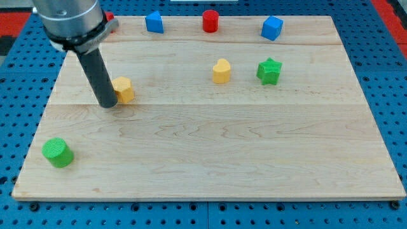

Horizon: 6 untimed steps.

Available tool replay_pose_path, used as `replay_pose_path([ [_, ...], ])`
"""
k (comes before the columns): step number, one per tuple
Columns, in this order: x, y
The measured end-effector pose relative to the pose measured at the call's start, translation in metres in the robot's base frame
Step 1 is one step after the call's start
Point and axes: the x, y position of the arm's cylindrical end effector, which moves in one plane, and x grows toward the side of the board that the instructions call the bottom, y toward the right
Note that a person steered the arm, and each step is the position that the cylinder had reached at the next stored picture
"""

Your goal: Move the yellow hexagon left to the yellow heart

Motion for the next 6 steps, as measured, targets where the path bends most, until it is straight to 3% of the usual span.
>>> replay_pose_path([
  [1, -0.01, 0.002],
  [3, -0.028, 0.06],
  [6, -0.067, 0.036],
])
